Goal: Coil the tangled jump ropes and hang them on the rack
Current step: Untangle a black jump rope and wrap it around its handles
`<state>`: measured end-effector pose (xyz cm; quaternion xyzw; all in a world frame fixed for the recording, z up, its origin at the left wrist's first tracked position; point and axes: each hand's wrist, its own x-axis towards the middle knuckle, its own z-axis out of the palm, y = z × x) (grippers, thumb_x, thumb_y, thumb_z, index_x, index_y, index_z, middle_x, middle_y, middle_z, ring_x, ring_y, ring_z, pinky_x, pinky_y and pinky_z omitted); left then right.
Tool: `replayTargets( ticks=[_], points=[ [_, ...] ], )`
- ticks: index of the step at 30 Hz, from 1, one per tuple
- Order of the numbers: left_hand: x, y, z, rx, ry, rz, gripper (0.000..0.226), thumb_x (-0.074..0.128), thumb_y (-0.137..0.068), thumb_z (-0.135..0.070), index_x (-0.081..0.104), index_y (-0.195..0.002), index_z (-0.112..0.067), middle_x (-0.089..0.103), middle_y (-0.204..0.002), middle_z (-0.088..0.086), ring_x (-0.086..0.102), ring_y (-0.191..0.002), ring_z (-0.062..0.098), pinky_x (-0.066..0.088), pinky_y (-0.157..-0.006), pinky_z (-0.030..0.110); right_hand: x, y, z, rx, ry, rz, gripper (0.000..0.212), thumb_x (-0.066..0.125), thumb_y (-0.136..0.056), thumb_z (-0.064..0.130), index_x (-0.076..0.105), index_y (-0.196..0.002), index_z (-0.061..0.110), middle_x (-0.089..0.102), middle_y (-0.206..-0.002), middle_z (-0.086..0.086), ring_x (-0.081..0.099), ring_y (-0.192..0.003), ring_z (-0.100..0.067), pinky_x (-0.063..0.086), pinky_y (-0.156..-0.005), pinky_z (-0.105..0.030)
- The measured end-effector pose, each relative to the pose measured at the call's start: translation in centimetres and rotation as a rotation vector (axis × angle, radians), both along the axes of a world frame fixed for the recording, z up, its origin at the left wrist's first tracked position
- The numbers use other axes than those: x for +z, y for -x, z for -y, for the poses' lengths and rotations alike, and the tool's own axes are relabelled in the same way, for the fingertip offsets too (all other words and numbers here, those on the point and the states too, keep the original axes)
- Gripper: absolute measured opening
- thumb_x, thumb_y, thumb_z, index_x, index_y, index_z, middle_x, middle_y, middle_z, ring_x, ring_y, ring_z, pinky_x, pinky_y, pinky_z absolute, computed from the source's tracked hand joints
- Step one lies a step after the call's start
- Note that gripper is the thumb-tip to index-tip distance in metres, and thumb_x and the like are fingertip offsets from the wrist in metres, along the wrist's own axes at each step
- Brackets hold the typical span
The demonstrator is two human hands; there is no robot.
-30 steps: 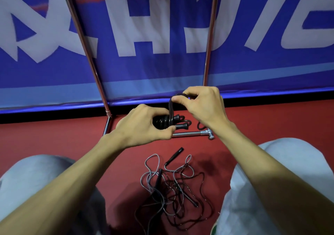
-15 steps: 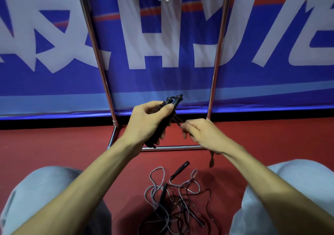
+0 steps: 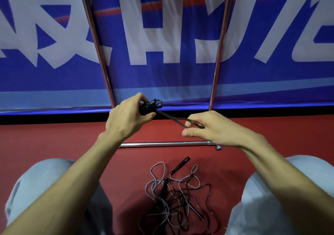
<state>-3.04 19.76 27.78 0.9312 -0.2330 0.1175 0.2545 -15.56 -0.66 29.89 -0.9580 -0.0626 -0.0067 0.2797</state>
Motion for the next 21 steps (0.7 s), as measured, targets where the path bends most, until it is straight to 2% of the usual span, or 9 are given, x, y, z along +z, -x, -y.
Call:
replayTargets(
  ticks=[1, 4, 7, 10, 14, 17, 21],
  points=[
    [-0.4, -0.1, 0.2, -0.024, -0.071, 0.031, 0.032, 0.067, -0.079, -0.049, 0.051, -0.099, -0.03, 0.063, -0.097, -0.012, 0.061, -0.091, 0.027, 0.038, -0.066, 0.034, 0.4, 0.2, -0.1, 0.029, 0.063, 0.019, 0.031, 0.063, -0.088, 0.04, 0.061, -0.081, 0.011, 0.046, -0.057, 0.004, 0.044, -0.051, -0.005, 0.034, -0.047, -0.017],
    [-1.1, 0.0, 1.1, -0.111, -0.25, 0.108, 0.032, 0.062, -0.084, -0.045, 0.044, -0.099, -0.022, 0.062, -0.103, -0.002, 0.06, -0.086, 0.035, 0.041, -0.064, 0.038, 0.6, 0.4, -0.3, 0.063, 0.23, 0.153, 0.032, 0.056, -0.093, 0.039, 0.056, -0.078, 0.011, 0.048, -0.058, 0.003, 0.045, -0.053, -0.012, 0.039, -0.054, -0.034],
    [-1.5, 0.8, 2.1, -0.2, -0.407, 0.157, 0.031, 0.059, -0.086, -0.041, 0.041, -0.101, -0.02, 0.065, -0.104, 0.0, 0.06, -0.085, 0.036, 0.035, -0.06, 0.036, 0.3, 0.4, -0.9, 0.115, 0.327, 0.318, 0.023, 0.05, -0.097, 0.036, 0.059, -0.084, 0.018, 0.057, -0.068, 0.003, 0.053, -0.066, -0.022, 0.044, -0.059, -0.039],
    [-2.4, 2.0, 3.0, -0.292, -0.53, 0.193, 0.034, 0.055, -0.085, -0.043, 0.046, -0.11, -0.021, 0.066, -0.109, 0.0, 0.063, -0.092, 0.033, 0.039, -0.062, 0.034, 0.0, 0.1, -1.0, 0.137, 0.309, 0.426, 0.025, 0.046, -0.092, 0.036, 0.063, -0.088, 0.019, 0.065, -0.077, 0.002, 0.061, -0.076, -0.029, 0.048, -0.059, -0.042],
    [-2.5, 3.1, 3.8, -0.386, -0.553, 0.096, 0.04, 0.056, -0.084, -0.052, 0.054, -0.112, -0.023, 0.066, -0.109, 0.004, 0.063, -0.095, 0.033, 0.044, -0.07, 0.035, -0.7, -0.7, -1.1, 0.127, 0.213, 0.454, 0.024, 0.046, -0.088, 0.033, 0.065, -0.09, 0.018, 0.068, -0.079, 0.003, 0.062, -0.077, -0.028, 0.05, -0.062, -0.045],
    [-2.0, 3.7, 3.8, -0.419, -0.579, 0.068, 0.061, 0.05, -0.076, -0.078, 0.057, -0.108, -0.027, 0.067, -0.097, 0.005, 0.063, -0.094, 0.032, 0.042, -0.07, 0.034, -0.9, -1.1, -1.0, 0.112, 0.127, 0.508, 0.018, 0.051, -0.089, 0.028, 0.065, -0.085, 0.017, 0.067, -0.075, 0.007, 0.062, -0.072, -0.024, 0.051, -0.061, -0.044],
    [-2.0, 5.3, 4.0, -0.449, -0.503, 0.04, 0.051, 0.045, -0.078, -0.078, 0.062, -0.099, -0.035, 0.049, -0.066, 0.001, 0.063, -0.085, 0.033, 0.039, -0.065, 0.032, -0.8, -1.2, -0.1, -0.011, 0.086, 0.593, 0.015, 0.056, -0.086, 0.027, 0.068, -0.085, 0.018, 0.07, -0.076, 0.005, 0.065, -0.072, -0.024, 0.052, -0.059, -0.042]
  ],
)
